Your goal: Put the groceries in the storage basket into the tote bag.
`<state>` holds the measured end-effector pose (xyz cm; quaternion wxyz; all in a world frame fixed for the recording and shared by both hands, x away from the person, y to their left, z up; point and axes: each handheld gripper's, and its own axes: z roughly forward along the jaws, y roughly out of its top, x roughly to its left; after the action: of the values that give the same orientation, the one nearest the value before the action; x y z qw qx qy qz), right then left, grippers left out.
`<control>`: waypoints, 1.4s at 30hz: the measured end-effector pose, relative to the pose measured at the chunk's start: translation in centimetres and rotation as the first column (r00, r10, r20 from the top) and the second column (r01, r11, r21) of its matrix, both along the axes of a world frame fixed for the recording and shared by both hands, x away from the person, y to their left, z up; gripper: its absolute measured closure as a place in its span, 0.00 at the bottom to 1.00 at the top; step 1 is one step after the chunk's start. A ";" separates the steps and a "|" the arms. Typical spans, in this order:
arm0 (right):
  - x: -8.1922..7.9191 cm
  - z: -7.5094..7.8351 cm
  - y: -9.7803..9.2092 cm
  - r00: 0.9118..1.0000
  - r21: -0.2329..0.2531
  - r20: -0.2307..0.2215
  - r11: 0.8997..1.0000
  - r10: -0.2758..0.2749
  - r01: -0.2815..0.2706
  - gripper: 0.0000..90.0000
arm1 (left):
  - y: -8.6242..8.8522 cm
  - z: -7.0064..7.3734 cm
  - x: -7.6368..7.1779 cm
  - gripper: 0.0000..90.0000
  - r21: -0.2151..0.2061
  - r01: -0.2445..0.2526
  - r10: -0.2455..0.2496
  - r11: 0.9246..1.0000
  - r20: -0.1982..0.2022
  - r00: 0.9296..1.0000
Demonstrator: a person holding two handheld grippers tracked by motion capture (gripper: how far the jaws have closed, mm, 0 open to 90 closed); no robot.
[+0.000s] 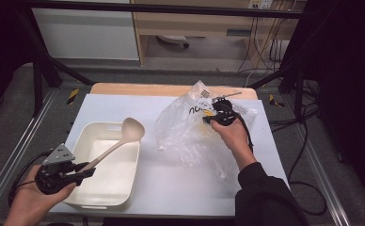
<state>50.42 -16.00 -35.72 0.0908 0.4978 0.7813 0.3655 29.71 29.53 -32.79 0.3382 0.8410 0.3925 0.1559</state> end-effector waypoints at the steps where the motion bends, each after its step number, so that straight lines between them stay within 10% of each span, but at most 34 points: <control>1: 0.0 0.0 0.0 1.000 -0.001 0.000 1.000 0.002 -0.002 1.00 | -0.3 0.0 0.0 0.77 -0.003 0.006 -0.006 1.000 0.001 1.000; 21: -0.2 0.2 0.3 1.000 -0.005 -0.001 1.000 0.010 -0.010 1.00 | -1.9 2.0 0.9 0.77 -0.044 0.047 -0.046 0.998 0.035 0.998; 42: -0.5 2.2 0.2 0.999 -0.008 0.031 1.000 0.021 -0.021 1.00 | -10.7 1.9 2.0 0.77 -0.001 0.236 -0.236 0.972 -0.007 0.972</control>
<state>49.88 -15.81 -33.51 0.1009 0.4836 0.7863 0.3711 31.69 18.86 -30.89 0.3531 0.8823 0.2907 0.1115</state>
